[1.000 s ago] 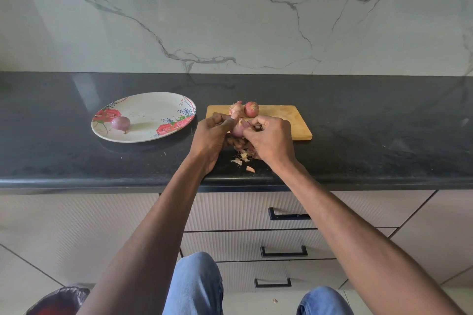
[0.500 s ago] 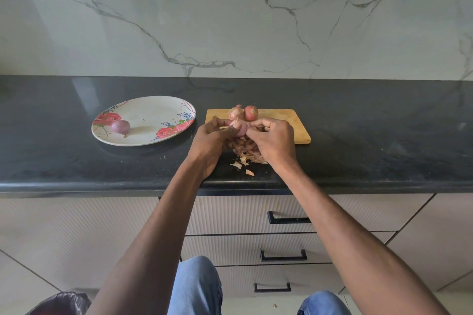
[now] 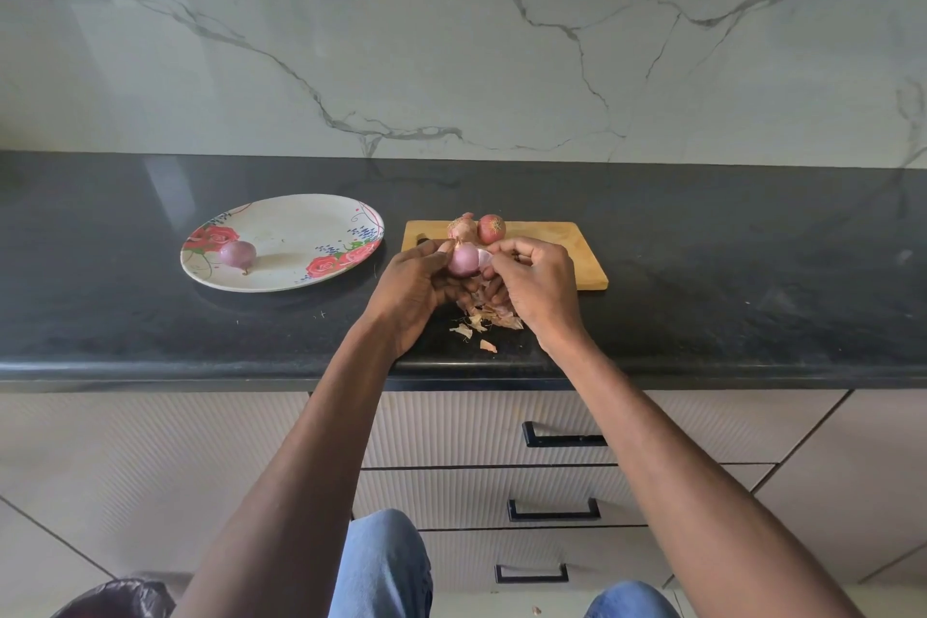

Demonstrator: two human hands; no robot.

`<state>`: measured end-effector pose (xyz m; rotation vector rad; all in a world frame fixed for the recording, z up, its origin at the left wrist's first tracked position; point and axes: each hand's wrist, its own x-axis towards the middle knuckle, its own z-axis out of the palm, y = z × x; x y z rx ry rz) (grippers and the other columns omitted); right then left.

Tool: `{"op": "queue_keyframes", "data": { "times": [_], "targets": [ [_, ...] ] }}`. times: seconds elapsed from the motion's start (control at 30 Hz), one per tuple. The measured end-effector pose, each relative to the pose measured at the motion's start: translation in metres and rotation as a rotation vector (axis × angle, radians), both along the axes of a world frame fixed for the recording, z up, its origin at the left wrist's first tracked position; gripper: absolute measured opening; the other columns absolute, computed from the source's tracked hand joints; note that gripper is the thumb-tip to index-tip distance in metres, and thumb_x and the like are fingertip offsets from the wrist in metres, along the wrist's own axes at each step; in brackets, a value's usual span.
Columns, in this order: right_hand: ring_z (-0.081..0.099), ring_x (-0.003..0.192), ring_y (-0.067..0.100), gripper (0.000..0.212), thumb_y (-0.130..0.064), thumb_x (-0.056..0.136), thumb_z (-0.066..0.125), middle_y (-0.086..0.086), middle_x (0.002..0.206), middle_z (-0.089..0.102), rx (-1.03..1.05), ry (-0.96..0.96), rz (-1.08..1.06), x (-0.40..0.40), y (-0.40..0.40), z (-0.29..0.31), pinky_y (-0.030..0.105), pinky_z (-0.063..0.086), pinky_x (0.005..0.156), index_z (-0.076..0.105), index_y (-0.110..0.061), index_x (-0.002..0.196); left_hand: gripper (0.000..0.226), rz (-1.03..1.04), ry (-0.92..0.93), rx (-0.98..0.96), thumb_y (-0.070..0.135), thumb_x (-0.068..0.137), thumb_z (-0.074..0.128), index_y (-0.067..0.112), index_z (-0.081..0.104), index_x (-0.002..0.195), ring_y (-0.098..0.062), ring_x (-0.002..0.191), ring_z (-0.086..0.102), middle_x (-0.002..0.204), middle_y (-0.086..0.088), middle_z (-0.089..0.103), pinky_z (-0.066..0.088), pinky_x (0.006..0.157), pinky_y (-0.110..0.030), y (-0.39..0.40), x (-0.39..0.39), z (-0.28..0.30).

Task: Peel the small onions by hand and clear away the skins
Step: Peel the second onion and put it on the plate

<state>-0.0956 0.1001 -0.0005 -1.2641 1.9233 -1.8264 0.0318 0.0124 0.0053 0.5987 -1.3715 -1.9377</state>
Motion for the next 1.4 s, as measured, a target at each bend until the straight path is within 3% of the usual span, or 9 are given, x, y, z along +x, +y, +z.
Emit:
{"op": "queue_keyframes", "data": {
  "times": [0.17,0.27,0.37,0.47,0.7,0.9,1.03,1.23,1.4],
  "targets": [
    [0.068,0.07,0.008,0.017,-0.033,0.088,0.077,-0.008,0.075,0.072,0.035,0.159,-0.004,0.004,-0.0016,0.0015,0.027,0.054,0.06,0.077,-0.016,0.085,0.023,-0.005,0.026,0.008,0.009,0.105,0.047,-0.003,0.065,0.114,-0.022,0.08,0.069,0.098,-0.013,0.073,0.06,0.069,-0.027,-0.0013,-0.0009,-0.0012],
    [0.072,0.071,0.011,0.007,-0.024,0.088,0.077,-0.008,0.079,0.075,0.034,0.162,-0.016,0.0025,-0.0009,0.0007,0.033,0.06,0.064,0.077,-0.017,0.086,0.028,-0.005,0.021,-0.024,0.012,0.1,0.058,-0.007,0.062,0.121,-0.026,0.086,0.07,0.101,-0.018,0.072,0.061,0.081,-0.035,-0.0004,-0.0005,-0.0019],
    [0.07,0.064,0.008,0.014,-0.013,0.091,0.073,-0.012,0.074,0.072,0.032,0.145,-0.043,0.0021,0.001,0.0009,0.028,0.058,0.057,0.073,-0.022,0.08,0.042,0.022,0.03,-0.053,0.009,0.091,0.069,-0.011,0.054,0.126,-0.023,0.08,0.071,0.095,-0.018,0.072,0.061,0.071,-0.032,0.0026,0.0006,-0.0013],
    [0.07,0.075,0.012,0.012,-0.014,0.092,0.071,-0.008,0.079,0.073,0.052,0.185,-0.068,0.0029,-0.0001,0.0001,0.035,0.06,0.067,0.073,-0.02,0.081,0.045,0.04,0.018,-0.043,0.013,0.089,0.069,-0.013,0.054,0.123,-0.023,0.075,0.07,0.09,-0.016,0.073,0.06,0.065,-0.028,0.0038,0.0017,-0.0009],
    [0.067,0.073,0.012,0.013,-0.01,0.09,0.072,-0.003,0.077,0.071,0.039,0.185,-0.188,-0.0014,-0.0021,-0.0017,0.029,0.052,0.063,0.07,-0.01,0.077,0.018,0.022,0.01,-0.001,0.008,0.104,0.049,-0.003,0.063,0.11,-0.021,0.07,0.066,0.084,-0.015,0.072,0.056,0.058,-0.026,-0.0007,0.0015,-0.0012],
    [0.066,0.093,0.007,0.019,-0.005,0.086,0.073,-0.003,0.106,0.072,0.014,0.336,-0.155,0.0002,-0.0028,-0.002,0.014,0.052,0.08,0.079,-0.01,0.103,0.019,0.007,0.02,0.004,0.008,0.103,0.049,0.004,0.067,0.109,-0.019,0.069,0.067,0.09,-0.014,0.072,0.056,0.062,-0.028,0.0019,0.0019,0.0016],
    [0.067,0.083,-0.002,0.023,-0.025,0.087,0.078,-0.011,0.095,0.073,-0.021,0.238,-0.062,0.0026,0.0009,0.002,0.009,0.051,0.073,0.079,-0.013,0.107,0.018,-0.015,0.02,-0.007,0.009,0.102,0.054,0.004,0.068,0.112,-0.025,0.078,0.071,0.097,-0.017,0.073,0.061,0.07,-0.031,0.0013,0.0024,0.0012],
    [0.07,0.088,0.0,0.015,-0.023,0.084,0.081,-0.007,0.089,0.078,0.018,0.117,-0.04,-0.0012,0.0002,0.0011,0.02,0.055,0.081,0.082,-0.013,0.095,0.021,0.015,0.02,-0.04,0.007,0.096,0.063,-0.005,0.063,0.113,-0.022,0.074,0.071,0.092,-0.018,0.072,0.059,0.064,-0.026,0.0043,0.0014,-0.0004],
    [0.071,0.074,0.008,0.015,-0.029,0.072,0.09,-0.011,0.073,0.075,0.032,0.039,-0.048,0.0016,-0.0019,0.0034,0.025,0.055,0.066,0.082,-0.017,0.078,0.023,0.003,-0.005,-0.053,0.01,0.095,0.066,-0.002,0.064,0.114,-0.022,0.072,0.072,0.092,-0.017,0.074,0.06,0.065,-0.028,0.0047,0.0005,-0.0002]
  ]
}}
